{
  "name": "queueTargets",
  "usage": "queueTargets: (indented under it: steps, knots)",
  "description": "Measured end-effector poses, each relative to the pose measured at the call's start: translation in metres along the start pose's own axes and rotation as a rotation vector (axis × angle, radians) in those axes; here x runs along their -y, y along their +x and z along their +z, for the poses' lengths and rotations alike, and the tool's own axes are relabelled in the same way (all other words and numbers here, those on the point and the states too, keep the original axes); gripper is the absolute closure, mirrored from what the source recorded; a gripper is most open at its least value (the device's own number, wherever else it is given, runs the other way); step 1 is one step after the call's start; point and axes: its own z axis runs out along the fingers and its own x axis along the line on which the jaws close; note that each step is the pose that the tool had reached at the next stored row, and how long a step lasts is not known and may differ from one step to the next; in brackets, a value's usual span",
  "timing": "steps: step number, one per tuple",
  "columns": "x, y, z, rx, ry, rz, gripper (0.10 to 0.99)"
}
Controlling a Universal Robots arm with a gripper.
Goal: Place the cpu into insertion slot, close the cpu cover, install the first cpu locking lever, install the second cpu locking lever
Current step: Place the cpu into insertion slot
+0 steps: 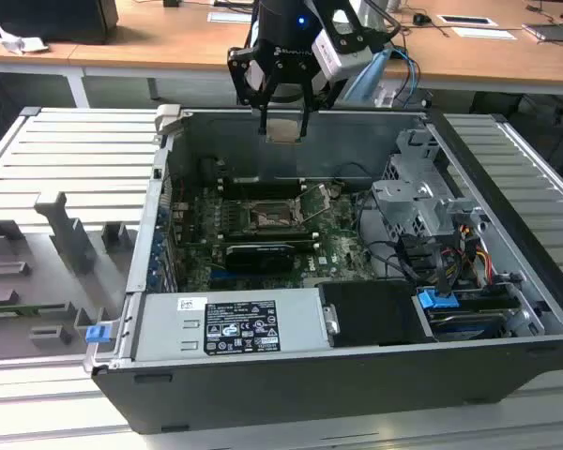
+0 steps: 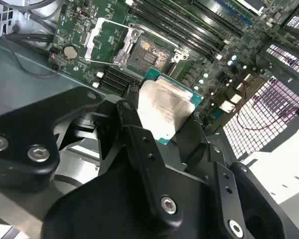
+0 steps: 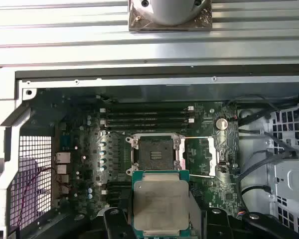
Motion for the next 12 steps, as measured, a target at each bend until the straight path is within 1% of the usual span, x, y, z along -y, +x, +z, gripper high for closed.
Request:
queueTargets:
  steps: [3, 7, 12]
  knots:
    - [0.0, 0.0, 0.0, 0.0004, 0.0, 0.004, 0.545]
    - [0.0, 0.0, 0.0001, 0.0028, -0.001, 0.031, 0.545]
    - [0.0, 0.0, 0.0001, 0.0039, -0.001, 0.044, 0.545]
